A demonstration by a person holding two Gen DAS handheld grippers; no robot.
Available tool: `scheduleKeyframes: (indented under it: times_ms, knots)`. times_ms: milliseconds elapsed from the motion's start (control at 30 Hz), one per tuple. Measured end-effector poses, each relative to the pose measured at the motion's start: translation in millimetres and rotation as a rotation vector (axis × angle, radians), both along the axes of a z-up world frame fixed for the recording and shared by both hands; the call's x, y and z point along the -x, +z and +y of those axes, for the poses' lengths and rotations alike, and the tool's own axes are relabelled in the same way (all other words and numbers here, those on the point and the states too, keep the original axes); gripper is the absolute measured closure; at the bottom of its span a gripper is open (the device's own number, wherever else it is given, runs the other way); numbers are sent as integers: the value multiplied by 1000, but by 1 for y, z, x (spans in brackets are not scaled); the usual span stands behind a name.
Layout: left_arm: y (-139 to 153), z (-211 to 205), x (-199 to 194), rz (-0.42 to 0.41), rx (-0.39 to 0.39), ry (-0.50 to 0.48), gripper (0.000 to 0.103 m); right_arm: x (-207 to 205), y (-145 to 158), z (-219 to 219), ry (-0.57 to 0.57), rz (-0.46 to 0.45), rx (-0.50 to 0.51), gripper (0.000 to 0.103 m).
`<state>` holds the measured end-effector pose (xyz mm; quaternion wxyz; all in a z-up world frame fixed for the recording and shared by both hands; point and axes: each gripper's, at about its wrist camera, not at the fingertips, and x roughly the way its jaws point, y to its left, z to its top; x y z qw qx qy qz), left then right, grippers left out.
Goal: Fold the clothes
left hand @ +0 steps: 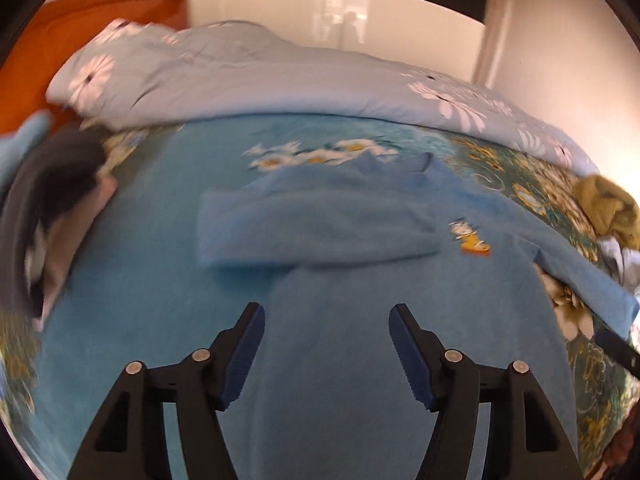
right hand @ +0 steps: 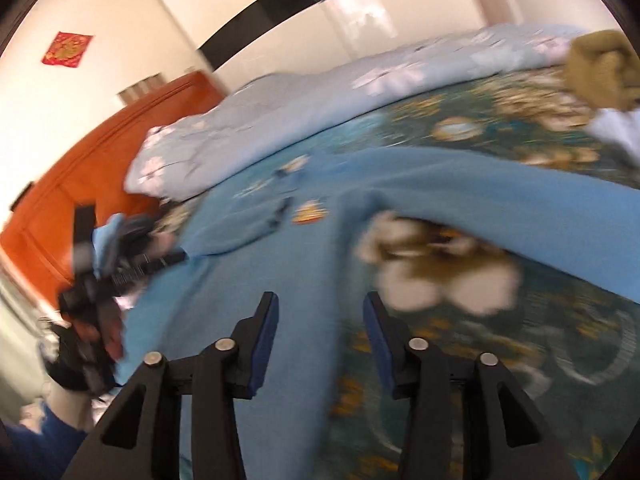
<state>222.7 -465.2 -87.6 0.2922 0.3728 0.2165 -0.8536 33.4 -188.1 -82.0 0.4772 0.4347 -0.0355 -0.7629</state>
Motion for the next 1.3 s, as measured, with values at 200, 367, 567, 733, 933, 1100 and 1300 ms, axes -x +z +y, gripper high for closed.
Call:
scheduleKeyframes:
  times_ms: [200, 367, 567, 733, 933, 1100, 1300]
  knots:
    - [-22, -16, -46, 17, -98, 56, 32, 25, -15, -112, 102, -162, -48, 51]
    - [-24, -24, -73, 29, -112, 42, 32, 45, -33, -189, 116, -261, -101, 51]
    - [-30, -40, -100, 63, -159, 81, 32, 52, -40, -216, 39, -226, -107, 50]
    - [-33, -44, -100, 89, -195, 78, 32, 55, -36, -236, 66, -199, -135, 100]
    - [-33, -42, -92, 92, -202, 53, 32, 51, 28, -247, 130, -42, -55, 101]
    - [-33, -42, -92, 92, -210, 54, 32, 61, 68, -226, 101, 121, -45, 101]
    - [-34, -39, -88, 74, -220, 49, 32, 114, 30, -186, -78, 124, -211, 101]
